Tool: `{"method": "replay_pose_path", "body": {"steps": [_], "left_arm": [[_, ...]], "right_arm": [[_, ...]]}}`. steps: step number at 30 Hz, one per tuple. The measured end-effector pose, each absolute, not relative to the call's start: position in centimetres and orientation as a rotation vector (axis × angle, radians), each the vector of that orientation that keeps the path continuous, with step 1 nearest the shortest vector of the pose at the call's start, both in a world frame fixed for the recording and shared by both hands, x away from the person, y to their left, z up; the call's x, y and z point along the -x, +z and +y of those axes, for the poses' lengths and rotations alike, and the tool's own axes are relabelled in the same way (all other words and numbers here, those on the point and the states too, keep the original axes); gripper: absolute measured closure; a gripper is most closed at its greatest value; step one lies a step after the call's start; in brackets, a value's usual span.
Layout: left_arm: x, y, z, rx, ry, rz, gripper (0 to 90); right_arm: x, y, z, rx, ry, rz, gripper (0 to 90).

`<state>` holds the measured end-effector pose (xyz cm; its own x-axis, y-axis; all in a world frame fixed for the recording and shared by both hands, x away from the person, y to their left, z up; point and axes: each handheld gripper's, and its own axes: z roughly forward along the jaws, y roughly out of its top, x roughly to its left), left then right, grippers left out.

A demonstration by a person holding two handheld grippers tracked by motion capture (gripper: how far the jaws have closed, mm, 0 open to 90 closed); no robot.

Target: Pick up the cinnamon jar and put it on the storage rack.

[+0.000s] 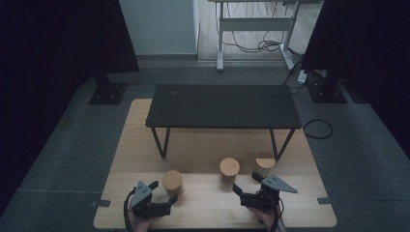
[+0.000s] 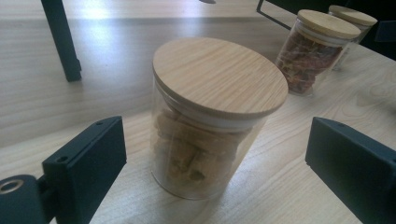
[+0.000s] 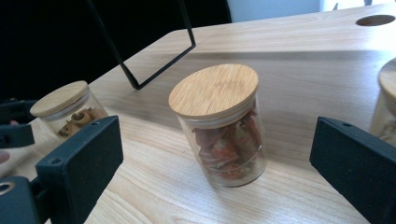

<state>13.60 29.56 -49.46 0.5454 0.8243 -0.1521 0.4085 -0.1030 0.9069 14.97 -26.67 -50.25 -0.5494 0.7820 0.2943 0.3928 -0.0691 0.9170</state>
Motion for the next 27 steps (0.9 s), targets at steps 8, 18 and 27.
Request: {"method": "replay_pose_path", "body": {"steps": [8, 18, 27], "left_arm": [[-13.5, -49.4, 29.6, -1.728, 0.489, 1.035, 4.2], [-13.6, -49.1, 29.5, -1.737, 0.513, 1.050, 3.6], [-13.6, -49.2, 29.2, -1.743, 0.527, 1.052, 3.0]], "right_arm": [[-15.2, -49.9, -27.0, -1.260, 1.651, 1.909, 0.6], [-15.1, -50.0, -27.7, -1.279, 1.650, 1.905, 2.0], [-15.2, -50.1, -27.7, -1.288, 1.649, 1.919, 1.9]]}}
